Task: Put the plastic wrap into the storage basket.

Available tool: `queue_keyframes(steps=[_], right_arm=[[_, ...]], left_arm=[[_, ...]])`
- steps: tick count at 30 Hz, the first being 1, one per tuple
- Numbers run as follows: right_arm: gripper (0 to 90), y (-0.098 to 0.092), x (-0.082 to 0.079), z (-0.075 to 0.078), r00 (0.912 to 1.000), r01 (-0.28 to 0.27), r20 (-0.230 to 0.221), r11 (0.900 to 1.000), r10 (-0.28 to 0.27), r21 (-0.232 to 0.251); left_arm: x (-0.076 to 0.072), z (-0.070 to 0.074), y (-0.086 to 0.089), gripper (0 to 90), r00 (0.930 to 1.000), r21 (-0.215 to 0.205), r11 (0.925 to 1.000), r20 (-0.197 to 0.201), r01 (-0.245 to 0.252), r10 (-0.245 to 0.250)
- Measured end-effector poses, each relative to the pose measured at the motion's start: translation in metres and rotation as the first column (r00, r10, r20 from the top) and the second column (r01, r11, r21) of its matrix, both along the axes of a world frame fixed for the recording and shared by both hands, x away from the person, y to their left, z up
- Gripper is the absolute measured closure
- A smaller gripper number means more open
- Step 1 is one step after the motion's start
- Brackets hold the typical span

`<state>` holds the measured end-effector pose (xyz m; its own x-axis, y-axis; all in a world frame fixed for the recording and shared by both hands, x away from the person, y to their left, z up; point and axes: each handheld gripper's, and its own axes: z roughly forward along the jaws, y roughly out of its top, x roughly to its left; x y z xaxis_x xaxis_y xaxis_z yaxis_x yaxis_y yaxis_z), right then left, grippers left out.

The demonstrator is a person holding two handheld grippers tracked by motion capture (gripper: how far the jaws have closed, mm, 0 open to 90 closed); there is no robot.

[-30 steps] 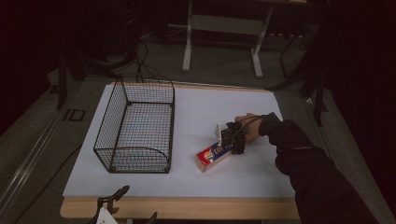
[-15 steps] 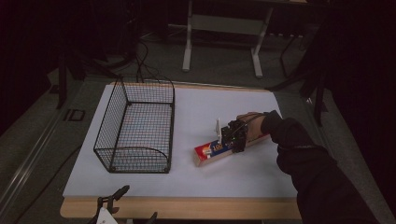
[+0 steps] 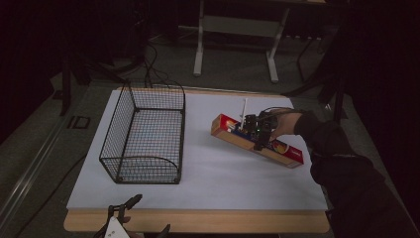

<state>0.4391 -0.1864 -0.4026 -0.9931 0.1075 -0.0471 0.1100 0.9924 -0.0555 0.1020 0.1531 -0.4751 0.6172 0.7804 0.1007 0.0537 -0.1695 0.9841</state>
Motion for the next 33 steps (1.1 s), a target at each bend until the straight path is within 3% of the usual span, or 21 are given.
queue_keyframes(steps=[1, 2, 4, 6, 8, 9, 10, 11, 12, 14, 19, 27, 31, 32, 33], right_arm=[[39.4, -0.003, 0.002, 0.0, 0.9997, 0.021, 0.011, 0.999, -0.021, 0.032], [39.4, -0.008, 0.008, -0.002, 0.9976, 0.063, 0.023, 0.992, -0.066, 0.111], [39.4, -0.01, 0.011, -0.004, 0.9959, 0.082, 0.027, 0.988, -0.087, 0.133], [39.5, -0.014, 0.019, -0.009, 0.9869, 0.144, 0.043, 0.971, -0.155, 0.191], [39.6, -0.018, 0.03, -0.017, 0.9686, 0.219, 0.063, 0.946, -0.24, 0.239], [39.6, -0.02, 0.035, -0.021, 0.9531, 0.265, 0.075, 0.928, -0.293, 0.262], [39.6, -0.021, 0.038, -0.024, 0.9449, 0.285, 0.082, 0.92, -0.317, 0.27], [39.6, -0.022, 0.043, -0.028, 0.9289, 0.319, 0.096, 0.905, -0.358, 0.282], [39.6, -0.023, 0.045, -0.031, 0.9205, 0.336, 0.102, 0.897, -0.377, 0.287], [39.6, -0.024, 0.055, -0.041, 0.8941, 0.388, 0.108, 0.873, -0.435, 0.296], [39.5, -0.023, 0.064, -0.054, 0.8855, 0.411, 0.092, 0.861, -0.456, 0.3], [39.5, -0.017, 0.074, -0.075, 0.8906, 0.413, 0.08, 0.87, -0.448, 0.269], [39.3, -0.015, 0.078, -0.084, 0.8895, 0.418, 0.075, 0.87, -0.451, 0.262], [39.3, -0.017, 0.079, -0.084, 0.8878, 0.425, 0.06, 0.863, -0.456, 0.271], [39.3, -0.017, 0.079, -0.084, 0.8878, 0.425, 0.06, 0.863, -0.456, 0.271]], left_arm=[[0.001, 0.0, 0.0, 0.0, 1.0, 0.0, 1.0, 0.002, 0.004, -0.004], [0.003, 0.0, -0.001, 0.0, 1.0, -0.002, 1.0, 0.003, 0.009, -0.009], [0.004, 0.0, -0.002, 0.1, 0.9999, 0.0, 0.9999, 0.003, 0.014, -0.014], [0.006, 0.0, -0.003, 0.1, 0.9997, -0.002, 0.9997, 0.001, 0.023, -0.023], [0.008, 0.0, -0.004, 0.0, 0.9996, -0.001, 0.9996, 0.002, 0.029, -0.029], [0.008, 0.0, -0.004, 0.0, 0.9995, 0.0, 0.9995, 0.002, 0.032, -0.032], [0.008, 0.0, -0.005, 0.0, 0.9994, 0.005, 0.9994, 0.005, 0.035, -0.035], [0.008, 0.0, -0.005, 0.0, 0.9993, 0.008, 0.9993, 0.005, 0.037, -0.037], [0.008, 0.0, -0.006, 0.1, 0.9993, 0.009, 0.9993, 0.004, 0.037, -0.037], [0.009, 0.0, -0.005, 0.0, 0.9992, 0.008, 0.9992, 0.004, 0.04, -0.04], [0.008, 0.0, -0.005, 0.0, 0.9992, 0.008, 0.9992, 0.006, 0.039, -0.039], [0.007, 0.0, -0.004, 0.0, 0.9992, 0.01, 0.9991, 0.005, 0.041, -0.041], [0.007, 0.0, -0.005, 0.0, 0.999, 0.01, 0.9989, 0.004, 0.045, -0.045], [0.007, 0.0, -0.005, 0.1, 0.999, 0.011, 0.9989, 0.003, 0.045, -0.045], [0.007, 0.0, -0.005, 0.1, 0.999, 0.01, 0.9989, 0.003, 0.045, -0.045]])
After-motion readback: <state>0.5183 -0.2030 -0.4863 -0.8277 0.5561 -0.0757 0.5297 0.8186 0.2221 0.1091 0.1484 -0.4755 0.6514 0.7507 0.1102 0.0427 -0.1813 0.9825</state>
